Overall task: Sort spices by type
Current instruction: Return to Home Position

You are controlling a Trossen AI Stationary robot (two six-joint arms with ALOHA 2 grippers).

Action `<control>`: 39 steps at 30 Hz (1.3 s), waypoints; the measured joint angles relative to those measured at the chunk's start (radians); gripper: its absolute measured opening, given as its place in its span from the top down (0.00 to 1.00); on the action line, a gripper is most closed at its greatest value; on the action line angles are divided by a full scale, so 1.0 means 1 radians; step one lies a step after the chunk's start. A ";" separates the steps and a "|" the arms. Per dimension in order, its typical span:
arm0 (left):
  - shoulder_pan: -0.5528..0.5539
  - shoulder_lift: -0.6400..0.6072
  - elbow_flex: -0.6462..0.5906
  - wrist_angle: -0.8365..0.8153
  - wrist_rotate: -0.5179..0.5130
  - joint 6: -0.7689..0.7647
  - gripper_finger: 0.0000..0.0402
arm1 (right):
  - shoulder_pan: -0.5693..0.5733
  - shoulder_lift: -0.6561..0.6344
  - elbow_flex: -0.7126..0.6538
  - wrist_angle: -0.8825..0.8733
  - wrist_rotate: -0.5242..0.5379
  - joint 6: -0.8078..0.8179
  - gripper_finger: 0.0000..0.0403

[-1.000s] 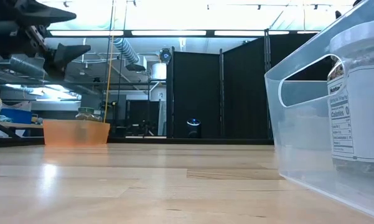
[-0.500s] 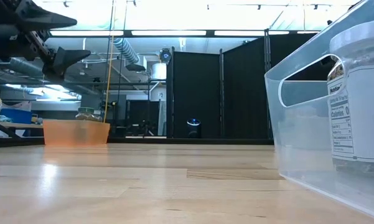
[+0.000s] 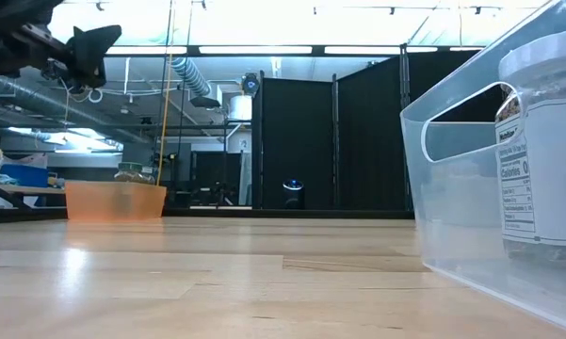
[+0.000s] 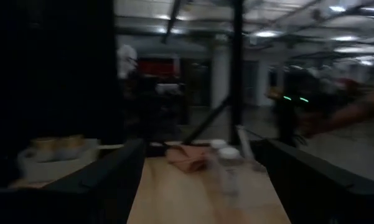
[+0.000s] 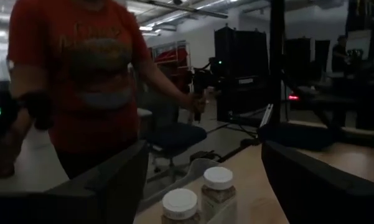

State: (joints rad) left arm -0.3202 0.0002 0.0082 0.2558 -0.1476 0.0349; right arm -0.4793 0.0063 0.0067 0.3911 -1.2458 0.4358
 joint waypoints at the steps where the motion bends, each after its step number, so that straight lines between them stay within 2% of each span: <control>1: 0.000 0.001 0.000 -0.005 0.028 -0.002 0.17 | 0.000 0.000 0.000 -0.004 -0.006 -0.027 0.21; 6: 0.000 0.000 0.000 -0.037 0.164 -0.029 0.17 | 0.000 0.000 0.000 -0.095 -0.015 -0.162 0.21; 9: 0.000 0.000 0.000 -0.093 0.169 -0.051 0.17 | 0.000 0.000 0.000 -0.192 -0.013 -0.213 0.20; 13: 0.000 0.000 0.000 -0.113 0.187 -0.042 0.17 | -0.001 0.000 0.000 -0.177 -0.055 -0.227 0.20; 19: 0.000 0.000 0.000 -0.136 0.190 -0.007 0.17 | -0.003 0.000 0.000 -0.127 -0.108 -0.129 0.21; 23: 0.000 0.000 0.000 -0.151 0.189 0.010 0.17 | -0.003 0.000 0.000 -0.186 -0.159 -0.206 0.21; 27: 0.000 0.000 0.000 -0.181 0.185 -0.009 0.17 | -0.004 0.000 0.000 -0.415 -0.128 -0.438 0.20; 29: 0.000 0.000 0.000 -0.181 0.174 -0.009 0.17 | -0.007 0.007 -0.001 -0.420 -0.140 -0.499 0.20; 36: 0.003 0.000 0.000 -0.174 0.117 0.025 0.17 | -0.070 0.009 -0.001 -0.438 -0.207 -0.514 0.21; 39: 0.021 0.000 0.000 -0.164 0.123 0.032 0.17 | -0.093 0.009 -0.001 -0.444 -0.240 -0.520 0.21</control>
State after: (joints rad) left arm -0.2991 0.0006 0.0078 0.0916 -0.0244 0.0673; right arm -0.5725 0.0154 0.0059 -0.0531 -1.4856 -0.0838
